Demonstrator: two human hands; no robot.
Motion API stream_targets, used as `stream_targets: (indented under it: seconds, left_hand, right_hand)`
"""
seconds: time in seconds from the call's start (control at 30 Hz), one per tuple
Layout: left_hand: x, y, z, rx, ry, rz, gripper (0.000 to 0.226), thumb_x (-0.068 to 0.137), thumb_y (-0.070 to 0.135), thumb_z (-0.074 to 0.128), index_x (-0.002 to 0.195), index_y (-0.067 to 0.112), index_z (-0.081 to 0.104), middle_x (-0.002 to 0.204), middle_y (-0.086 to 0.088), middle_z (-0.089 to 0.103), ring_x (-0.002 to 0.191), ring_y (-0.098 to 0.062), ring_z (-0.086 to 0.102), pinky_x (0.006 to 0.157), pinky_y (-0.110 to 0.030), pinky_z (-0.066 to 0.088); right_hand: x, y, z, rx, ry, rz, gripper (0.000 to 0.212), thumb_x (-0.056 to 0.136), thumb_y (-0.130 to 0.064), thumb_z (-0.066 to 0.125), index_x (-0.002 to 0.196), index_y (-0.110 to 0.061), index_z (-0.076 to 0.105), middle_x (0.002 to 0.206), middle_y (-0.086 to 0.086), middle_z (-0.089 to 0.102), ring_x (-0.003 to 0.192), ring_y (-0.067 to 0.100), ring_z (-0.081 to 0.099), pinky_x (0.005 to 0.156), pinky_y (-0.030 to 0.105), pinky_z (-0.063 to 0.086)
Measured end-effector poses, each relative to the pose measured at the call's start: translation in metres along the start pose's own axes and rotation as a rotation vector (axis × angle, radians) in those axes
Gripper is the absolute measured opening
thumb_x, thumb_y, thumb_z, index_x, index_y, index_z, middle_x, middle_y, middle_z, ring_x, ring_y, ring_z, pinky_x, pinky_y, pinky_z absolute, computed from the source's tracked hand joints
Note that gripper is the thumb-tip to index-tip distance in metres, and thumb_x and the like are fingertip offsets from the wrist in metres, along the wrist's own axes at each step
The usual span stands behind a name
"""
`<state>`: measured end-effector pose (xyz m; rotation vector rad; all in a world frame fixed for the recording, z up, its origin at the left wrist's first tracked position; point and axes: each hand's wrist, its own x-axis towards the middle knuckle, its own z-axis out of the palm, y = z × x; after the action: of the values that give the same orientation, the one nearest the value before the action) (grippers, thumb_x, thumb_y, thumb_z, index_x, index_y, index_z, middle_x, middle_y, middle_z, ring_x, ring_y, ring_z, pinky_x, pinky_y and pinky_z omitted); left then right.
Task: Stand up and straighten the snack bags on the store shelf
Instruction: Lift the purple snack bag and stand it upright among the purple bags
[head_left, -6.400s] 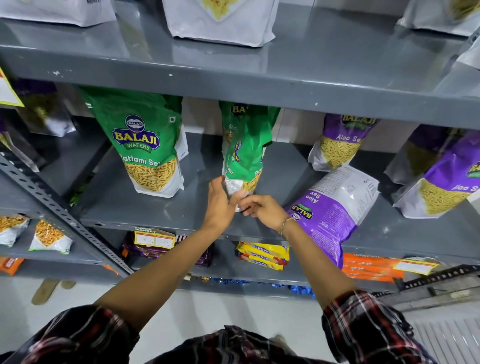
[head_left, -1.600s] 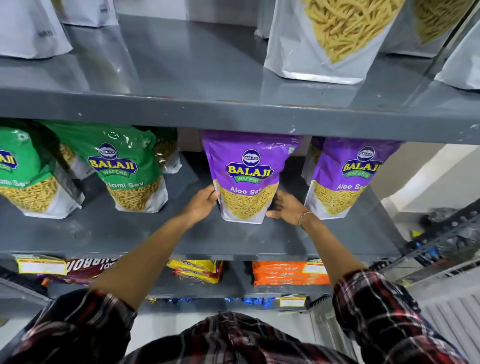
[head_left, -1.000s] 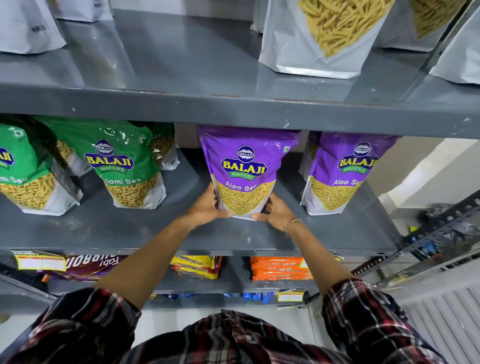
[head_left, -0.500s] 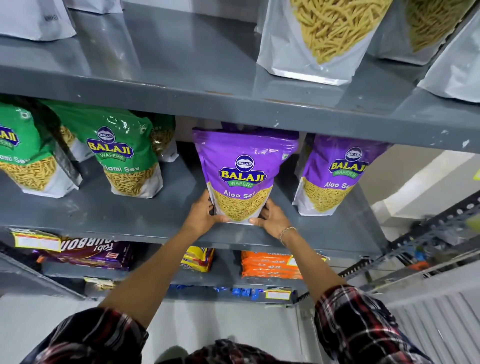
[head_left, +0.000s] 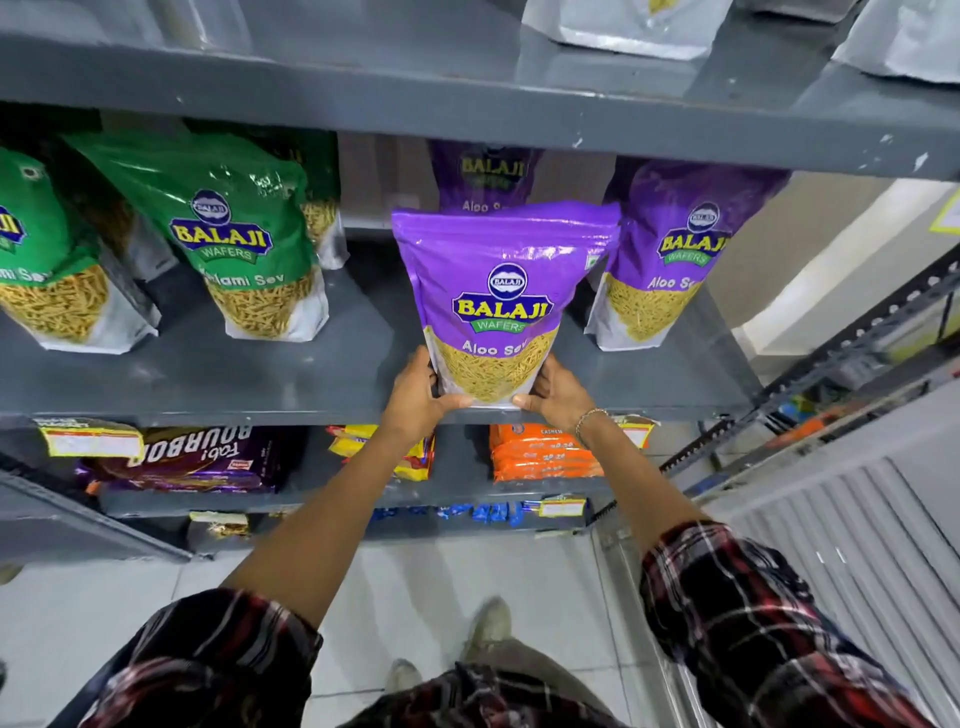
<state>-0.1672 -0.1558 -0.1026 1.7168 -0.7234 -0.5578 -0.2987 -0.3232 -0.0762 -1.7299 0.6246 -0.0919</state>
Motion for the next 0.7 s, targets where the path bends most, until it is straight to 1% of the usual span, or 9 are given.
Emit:
stream_targets:
  seconds: [0.13, 0.23, 0.27, 0.33, 0.4, 0.47, 0.5, 0.63, 0.7]
  left_hand:
    - [-0.007, 0.005, 0.005, 0.038, 0.010, -0.008, 0.077, 0.071, 0.020, 0.081, 0.133, 0.016, 0.036, 0.134, -0.005, 0.054, 0.122, -0.019, 0.053, 0.085, -0.011, 0.045]
    - [-0.020, 0.010, 0.010, 0.034, 0.181, 0.012, 0.099, 0.066, 0.030, 0.085, 0.143, 0.020, 0.023, 0.148, -0.005, 0.038, 0.135, -0.018, 0.039, 0.104, -0.026, 0.040]
    - [-0.030, 0.012, 0.016, 0.079, 0.333, 0.011, 0.098, 0.065, 0.032, 0.084, 0.143, 0.019, 0.025, 0.148, -0.008, 0.036, 0.135, -0.019, 0.036, 0.107, -0.030, 0.036]
    - [-0.046, 0.024, 0.039, 0.207, 0.544, 0.118, 0.066, 0.074, 0.029, 0.078, 0.128, 0.010, 0.046, 0.130, -0.016, 0.047, 0.120, -0.021, 0.042, 0.101, -0.034, 0.038]
    - [-0.049, 0.046, 0.076, 0.295, 0.404, 0.341, 0.023, 0.085, 0.016, 0.065, 0.105, 0.005, 0.061, 0.108, -0.019, 0.059, 0.105, -0.015, 0.044, 0.093, -0.035, 0.039]
    - [-0.031, 0.066, 0.114, 0.336, 0.097, 0.506, 0.013, 0.091, 0.008, 0.055, 0.099, 0.003, 0.064, 0.101, -0.017, 0.063, 0.101, -0.012, 0.046, 0.090, -0.037, 0.039]
    - [-0.014, 0.074, 0.131, 0.329, 0.007, 0.525, 0.017, 0.093, 0.010, 0.052, 0.105, 0.003, 0.063, 0.108, -0.015, 0.063, 0.105, -0.012, 0.048, 0.093, -0.039, 0.040]
    - [0.055, 0.103, 0.177, 0.081, 0.070, 0.217, 0.081, 0.082, 0.019, 0.070, 0.145, 0.004, 0.020, 0.152, -0.013, 0.027, 0.141, -0.025, 0.030, 0.114, -0.036, 0.028]
    - [0.091, 0.107, 0.185, 0.086, 0.058, 0.019, 0.103, 0.076, 0.018, 0.077, 0.147, 0.002, 0.004, 0.158, -0.017, 0.014, 0.145, -0.026, 0.020, 0.116, -0.033, 0.020]
  right_hand:
    - [-0.001, -0.003, -0.003, -0.023, -0.061, 0.007, 0.073, 0.077, 0.010, 0.064, 0.136, -0.012, 0.027, 0.139, 0.011, 0.046, 0.128, 0.022, 0.045, 0.109, 0.038, 0.038]
    - [-0.002, 0.000, -0.018, 0.043, -0.120, -0.022, 0.081, 0.076, 0.015, 0.061, 0.139, -0.013, 0.019, 0.143, 0.007, 0.037, 0.130, 0.018, 0.039, 0.109, 0.037, 0.036]
    - [-0.003, 0.004, -0.029, 0.080, -0.059, -0.035, 0.080, 0.077, 0.016, 0.059, 0.140, -0.012, 0.020, 0.142, 0.008, 0.037, 0.127, 0.017, 0.040, 0.107, 0.036, 0.037]
    - [-0.006, 0.016, -0.057, 0.103, 0.229, -0.068, 0.057, 0.078, 0.011, 0.061, 0.129, -0.007, 0.039, 0.121, 0.010, 0.052, 0.108, 0.010, 0.053, 0.097, 0.034, 0.042]
    - [-0.008, 0.029, -0.092, 0.104, 0.616, -0.137, 0.027, 0.079, -0.001, 0.066, 0.099, -0.012, 0.054, 0.087, 0.001, 0.060, 0.077, -0.008, 0.057, 0.083, 0.029, 0.045]
    - [-0.006, 0.035, -0.127, 0.196, 0.866, -0.169, 0.032, 0.078, -0.005, 0.068, 0.093, -0.018, 0.044, 0.078, -0.006, 0.051, 0.064, -0.010, 0.052, 0.074, 0.022, 0.044]
    - [-0.001, 0.038, -0.146, 0.243, 0.880, -0.157, 0.040, 0.077, -0.004, 0.069, 0.100, -0.016, 0.040, 0.083, -0.005, 0.048, 0.068, -0.008, 0.051, 0.073, 0.019, 0.044]
    - [0.033, 0.044, -0.206, 0.168, 0.451, -0.049, 0.123, 0.046, -0.029, 0.085, 0.142, -0.014, 0.011, 0.145, 0.008, 0.027, 0.129, 0.022, 0.037, 0.105, 0.042, 0.040]
    - [0.046, 0.043, -0.227, -0.069, 0.289, -0.124, 0.124, 0.047, -0.025, 0.088, 0.143, -0.009, 0.011, 0.152, 0.011, 0.020, 0.136, 0.024, 0.027, 0.111, 0.036, 0.035]
